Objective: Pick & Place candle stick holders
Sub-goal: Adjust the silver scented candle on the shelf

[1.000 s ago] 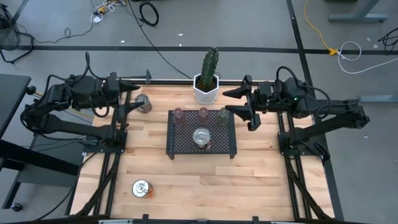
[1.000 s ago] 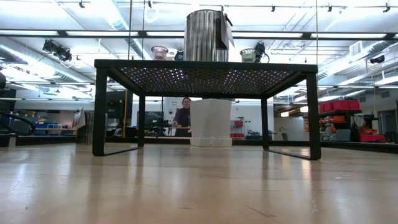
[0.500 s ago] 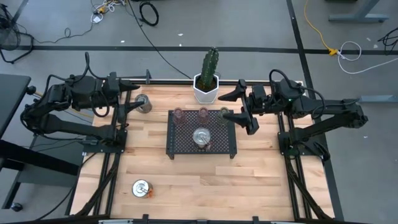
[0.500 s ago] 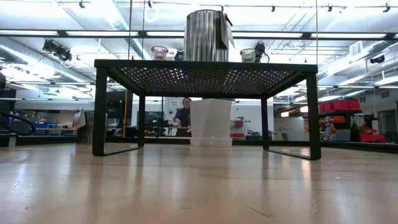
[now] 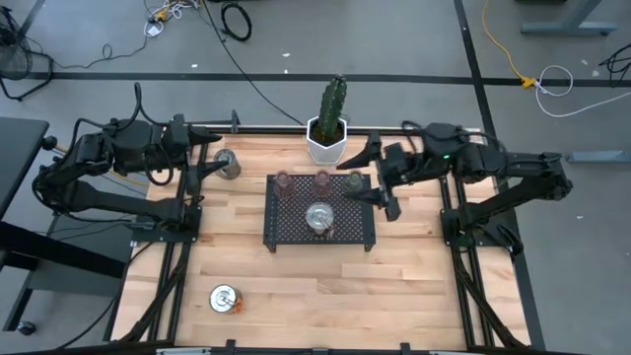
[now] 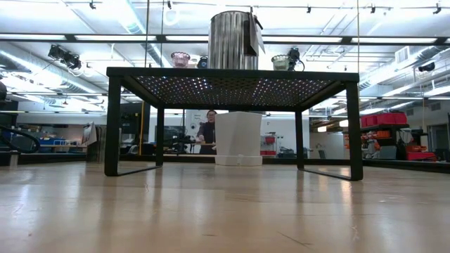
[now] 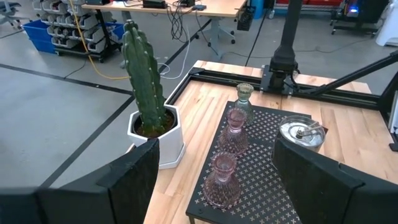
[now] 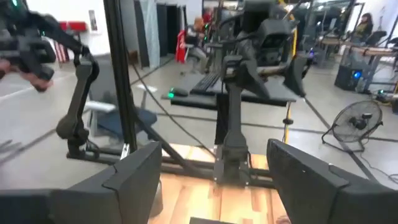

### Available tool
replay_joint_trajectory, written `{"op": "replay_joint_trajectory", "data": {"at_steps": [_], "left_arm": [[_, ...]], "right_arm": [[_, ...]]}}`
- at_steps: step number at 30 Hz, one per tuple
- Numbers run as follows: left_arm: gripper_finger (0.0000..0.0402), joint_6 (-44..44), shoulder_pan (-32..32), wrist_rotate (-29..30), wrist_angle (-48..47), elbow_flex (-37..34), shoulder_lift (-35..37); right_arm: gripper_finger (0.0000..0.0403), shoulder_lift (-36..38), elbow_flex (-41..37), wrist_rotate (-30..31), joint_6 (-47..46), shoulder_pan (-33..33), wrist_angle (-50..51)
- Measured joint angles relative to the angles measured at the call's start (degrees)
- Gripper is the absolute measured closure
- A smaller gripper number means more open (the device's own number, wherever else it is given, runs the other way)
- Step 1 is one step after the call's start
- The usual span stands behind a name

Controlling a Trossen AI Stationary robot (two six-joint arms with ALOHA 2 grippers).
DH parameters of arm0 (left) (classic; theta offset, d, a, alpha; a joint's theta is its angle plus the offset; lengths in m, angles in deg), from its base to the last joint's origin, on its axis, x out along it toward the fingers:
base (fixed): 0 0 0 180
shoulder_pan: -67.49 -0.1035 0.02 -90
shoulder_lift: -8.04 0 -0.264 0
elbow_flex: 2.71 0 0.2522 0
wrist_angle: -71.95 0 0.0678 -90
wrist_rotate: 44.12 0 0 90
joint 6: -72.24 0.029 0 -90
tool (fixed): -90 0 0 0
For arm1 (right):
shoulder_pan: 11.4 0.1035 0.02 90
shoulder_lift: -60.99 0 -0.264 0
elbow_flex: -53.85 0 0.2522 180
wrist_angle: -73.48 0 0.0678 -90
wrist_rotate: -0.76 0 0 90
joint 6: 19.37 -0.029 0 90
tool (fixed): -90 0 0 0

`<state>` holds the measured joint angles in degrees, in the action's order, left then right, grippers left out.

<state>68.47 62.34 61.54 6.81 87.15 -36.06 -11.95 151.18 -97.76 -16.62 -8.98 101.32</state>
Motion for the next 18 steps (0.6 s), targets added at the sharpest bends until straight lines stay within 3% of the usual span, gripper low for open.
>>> {"op": "replay_joint_trajectory", "data": {"at_steps": [18], "left_arm": [[0.0083, 0.0, 0.0, 0.0, -1.4, 0.0, 0.0]], "right_arm": [[0.0092, -8.2, 0.3, -3.1, 2.8, 0.7, 16.8]]}}
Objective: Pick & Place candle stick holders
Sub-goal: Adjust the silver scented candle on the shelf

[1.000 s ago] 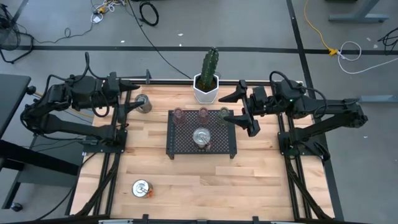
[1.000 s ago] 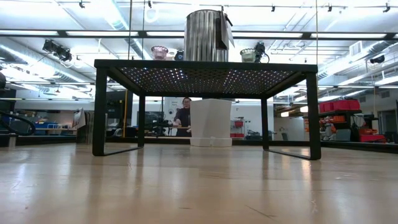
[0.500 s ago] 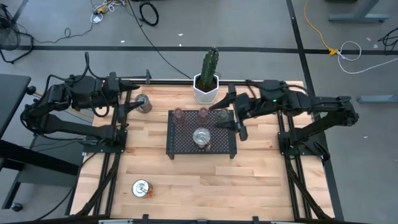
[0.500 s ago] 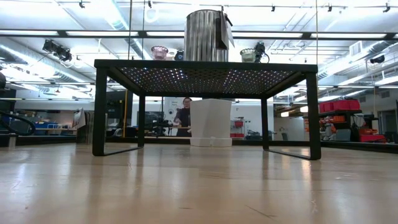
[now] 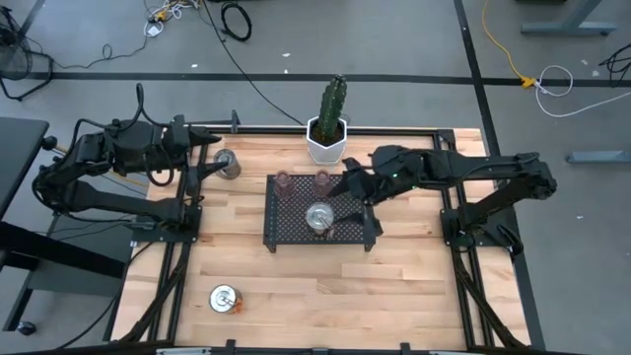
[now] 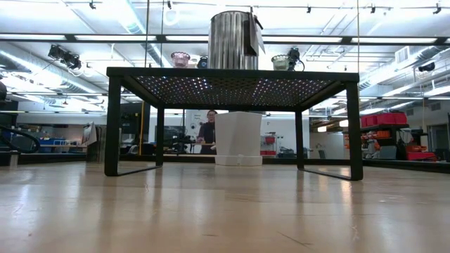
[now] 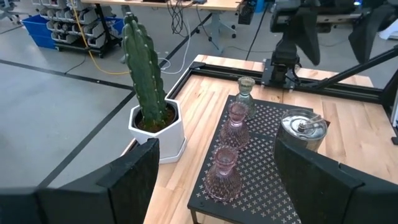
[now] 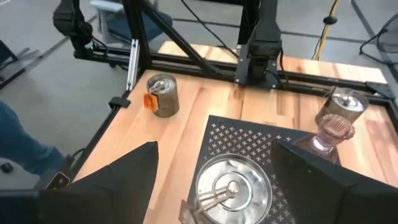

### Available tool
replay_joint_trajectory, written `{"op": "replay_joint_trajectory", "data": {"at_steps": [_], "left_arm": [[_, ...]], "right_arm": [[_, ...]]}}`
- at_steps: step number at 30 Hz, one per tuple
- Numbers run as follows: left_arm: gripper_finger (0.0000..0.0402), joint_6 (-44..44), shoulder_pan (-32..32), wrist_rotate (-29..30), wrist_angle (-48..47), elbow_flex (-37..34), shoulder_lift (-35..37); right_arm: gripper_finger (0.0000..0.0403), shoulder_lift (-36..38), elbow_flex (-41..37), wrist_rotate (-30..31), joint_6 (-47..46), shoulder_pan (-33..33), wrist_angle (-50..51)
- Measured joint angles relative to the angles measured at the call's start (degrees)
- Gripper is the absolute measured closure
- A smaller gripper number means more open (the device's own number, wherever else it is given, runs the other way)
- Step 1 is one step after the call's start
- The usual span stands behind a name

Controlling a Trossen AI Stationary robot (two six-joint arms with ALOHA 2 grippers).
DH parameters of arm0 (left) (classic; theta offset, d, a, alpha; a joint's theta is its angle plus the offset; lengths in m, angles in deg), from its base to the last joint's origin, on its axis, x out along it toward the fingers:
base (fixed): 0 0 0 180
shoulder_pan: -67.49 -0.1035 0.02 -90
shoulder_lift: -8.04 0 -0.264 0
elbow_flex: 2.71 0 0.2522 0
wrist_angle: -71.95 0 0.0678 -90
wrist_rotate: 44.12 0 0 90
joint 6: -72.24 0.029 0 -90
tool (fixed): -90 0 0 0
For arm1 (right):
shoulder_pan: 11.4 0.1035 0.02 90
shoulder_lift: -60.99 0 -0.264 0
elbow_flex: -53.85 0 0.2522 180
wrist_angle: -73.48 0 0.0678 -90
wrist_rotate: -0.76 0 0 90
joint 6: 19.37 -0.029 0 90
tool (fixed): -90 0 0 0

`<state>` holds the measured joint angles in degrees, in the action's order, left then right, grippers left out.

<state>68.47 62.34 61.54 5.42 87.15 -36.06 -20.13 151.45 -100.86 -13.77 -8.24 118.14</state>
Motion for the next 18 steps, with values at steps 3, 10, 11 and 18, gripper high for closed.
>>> {"op": "replay_joint_trajectory", "data": {"at_steps": [3, 10, 11, 18], "left_arm": [[0.0083, 0.0, 0.0, 0.0, -0.1, 0.0, 0.0], [0.0083, 0.0, 0.0, 0.0, -0.1, 0.0, 0.0], [0.0083, 0.0, 0.0, 0.0, -0.1, 0.0, 0.0], [0.0083, 0.0, 0.0, 0.0, -0.3, 0.0, 0.0]], "right_arm": [[0.0090, -1.1, 0.0, 0.0, 0.1, 0.0, 0.4], [0.0089, -2.6, 0.0, 0.1, -3.2, 0.0, -0.3], [0.0089, -2.7, 0.0, 0.0, -4.5, 0.0, -0.9], [0.0089, -2.7, 0.0, 4.4, -8.2, 0.0, -1.5]]}}
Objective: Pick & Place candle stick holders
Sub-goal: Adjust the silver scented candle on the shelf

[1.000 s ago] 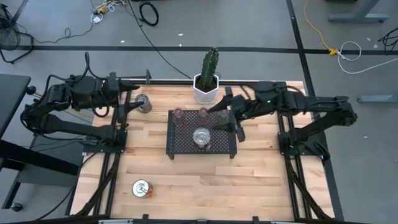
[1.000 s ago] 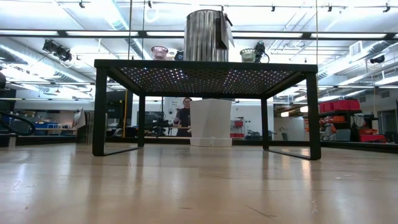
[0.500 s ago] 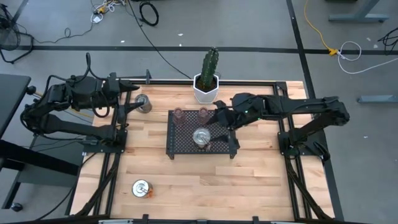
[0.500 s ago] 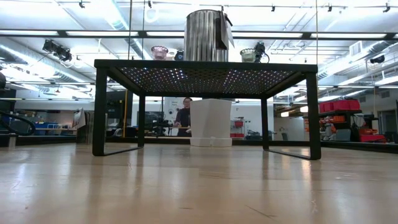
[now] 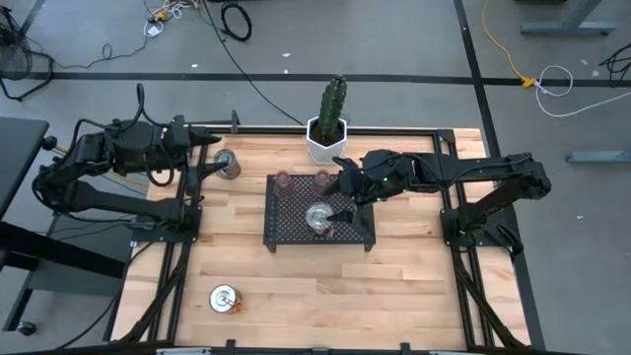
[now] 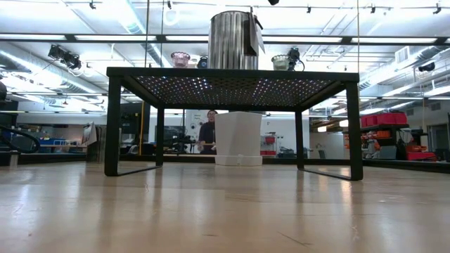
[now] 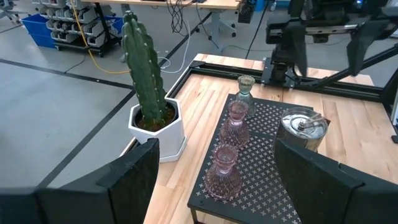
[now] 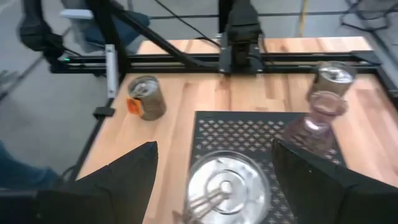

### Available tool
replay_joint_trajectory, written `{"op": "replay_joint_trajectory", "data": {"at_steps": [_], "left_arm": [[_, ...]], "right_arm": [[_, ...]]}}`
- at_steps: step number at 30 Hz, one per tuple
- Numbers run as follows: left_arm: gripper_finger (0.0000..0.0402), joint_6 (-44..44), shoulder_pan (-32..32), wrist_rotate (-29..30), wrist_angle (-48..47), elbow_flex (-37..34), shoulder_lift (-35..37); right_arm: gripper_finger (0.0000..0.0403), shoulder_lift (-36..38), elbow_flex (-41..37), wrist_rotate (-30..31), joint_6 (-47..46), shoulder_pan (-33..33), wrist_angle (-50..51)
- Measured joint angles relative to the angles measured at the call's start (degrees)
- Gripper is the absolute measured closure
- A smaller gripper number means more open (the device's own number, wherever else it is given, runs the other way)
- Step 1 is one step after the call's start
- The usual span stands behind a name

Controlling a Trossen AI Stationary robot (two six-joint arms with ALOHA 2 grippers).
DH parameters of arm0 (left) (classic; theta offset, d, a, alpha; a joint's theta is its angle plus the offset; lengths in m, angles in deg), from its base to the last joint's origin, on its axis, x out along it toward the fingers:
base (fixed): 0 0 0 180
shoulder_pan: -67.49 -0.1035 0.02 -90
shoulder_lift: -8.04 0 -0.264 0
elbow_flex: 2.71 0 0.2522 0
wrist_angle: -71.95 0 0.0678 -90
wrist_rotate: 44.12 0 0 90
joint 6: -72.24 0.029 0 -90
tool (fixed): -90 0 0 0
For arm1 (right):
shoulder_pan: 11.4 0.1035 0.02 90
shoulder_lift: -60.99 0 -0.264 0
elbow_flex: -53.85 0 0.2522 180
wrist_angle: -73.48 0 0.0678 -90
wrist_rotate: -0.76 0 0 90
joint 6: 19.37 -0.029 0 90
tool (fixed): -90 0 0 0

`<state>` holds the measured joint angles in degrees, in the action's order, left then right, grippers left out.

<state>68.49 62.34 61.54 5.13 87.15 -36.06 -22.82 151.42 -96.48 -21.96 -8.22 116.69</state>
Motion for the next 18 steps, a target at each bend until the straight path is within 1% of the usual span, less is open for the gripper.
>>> {"op": "replay_joint_trajectory", "data": {"at_steps": [2, 11, 18], "left_arm": [[0.0083, 0.0, 0.0, 0.0, 0.0, 0.0, 0.0], [0.0083, 0.0, 0.0, 0.0, 0.0, 0.0, 0.0], [0.0083, 0.0, 0.0, 0.1, 0.0, 0.0, 0.0]], "right_arm": [[0.0089, 0.0, 0.0, 1.2, 0.2, 0.0, 0.2], [0.0087, -0.8, 0.0, 1.3, -3.0, 0.0, 1.5], [0.0061, -1.6, 0.0, 1.4, -2.2, 0.0, 1.2]]}}
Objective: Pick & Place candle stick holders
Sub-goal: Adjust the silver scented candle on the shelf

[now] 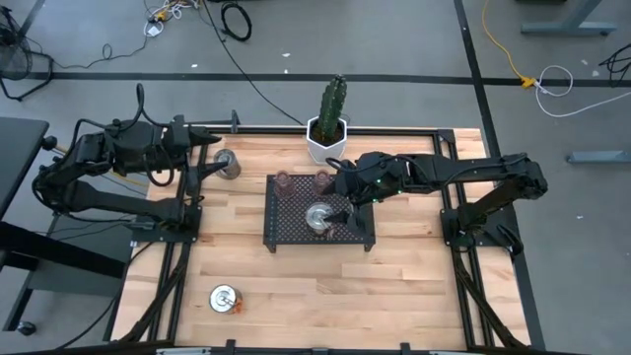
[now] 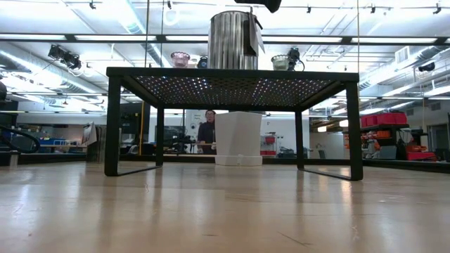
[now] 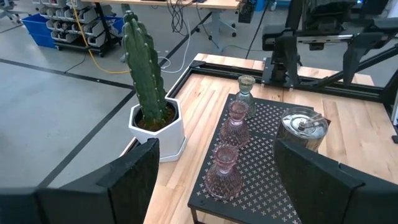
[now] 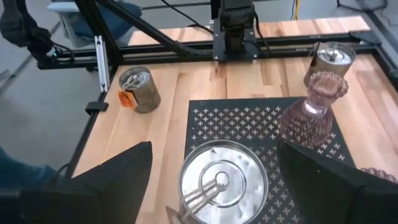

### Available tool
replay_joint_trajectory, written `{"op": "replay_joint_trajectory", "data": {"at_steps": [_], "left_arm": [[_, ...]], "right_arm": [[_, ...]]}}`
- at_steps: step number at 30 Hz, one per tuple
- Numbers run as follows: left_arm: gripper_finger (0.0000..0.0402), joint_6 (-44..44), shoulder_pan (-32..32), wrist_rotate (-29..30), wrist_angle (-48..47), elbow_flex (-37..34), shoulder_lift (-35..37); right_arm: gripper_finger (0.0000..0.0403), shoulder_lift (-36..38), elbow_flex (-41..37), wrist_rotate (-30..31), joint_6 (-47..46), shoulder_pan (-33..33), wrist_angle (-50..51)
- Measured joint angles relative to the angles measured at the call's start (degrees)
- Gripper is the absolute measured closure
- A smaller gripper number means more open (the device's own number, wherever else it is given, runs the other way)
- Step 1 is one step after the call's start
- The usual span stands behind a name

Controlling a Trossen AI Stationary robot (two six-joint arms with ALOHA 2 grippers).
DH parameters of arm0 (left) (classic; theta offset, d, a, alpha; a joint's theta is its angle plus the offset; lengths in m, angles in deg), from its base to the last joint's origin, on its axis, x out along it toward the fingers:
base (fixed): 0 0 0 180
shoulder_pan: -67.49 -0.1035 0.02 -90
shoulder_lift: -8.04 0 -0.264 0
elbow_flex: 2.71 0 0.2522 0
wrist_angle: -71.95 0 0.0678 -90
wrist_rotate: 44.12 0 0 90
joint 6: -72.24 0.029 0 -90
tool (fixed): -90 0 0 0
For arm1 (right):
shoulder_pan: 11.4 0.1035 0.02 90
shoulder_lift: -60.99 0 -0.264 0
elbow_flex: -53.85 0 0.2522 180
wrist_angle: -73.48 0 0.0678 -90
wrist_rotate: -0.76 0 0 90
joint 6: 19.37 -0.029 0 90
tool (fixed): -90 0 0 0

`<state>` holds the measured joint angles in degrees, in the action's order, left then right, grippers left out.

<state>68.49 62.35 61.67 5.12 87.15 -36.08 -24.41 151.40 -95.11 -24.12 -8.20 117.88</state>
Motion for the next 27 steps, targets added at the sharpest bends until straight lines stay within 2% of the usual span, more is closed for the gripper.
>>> {"op": "replay_joint_trajectory", "data": {"at_steps": [10, 27], "left_arm": [[0.0083, -0.1, 0.0, 0.1, 0.0, 0.0, 0.0], [0.0083, -0.1, 0.0, 0.1, 0.0, 0.0, -0.1]], "right_arm": [[0.0028, -0.3, 0.0, 0.1, 5.4, 0.0, -1.2], [0.0027, -7.5, 0.0, -1.2, 6.0, 1.5, -2.9]]}}
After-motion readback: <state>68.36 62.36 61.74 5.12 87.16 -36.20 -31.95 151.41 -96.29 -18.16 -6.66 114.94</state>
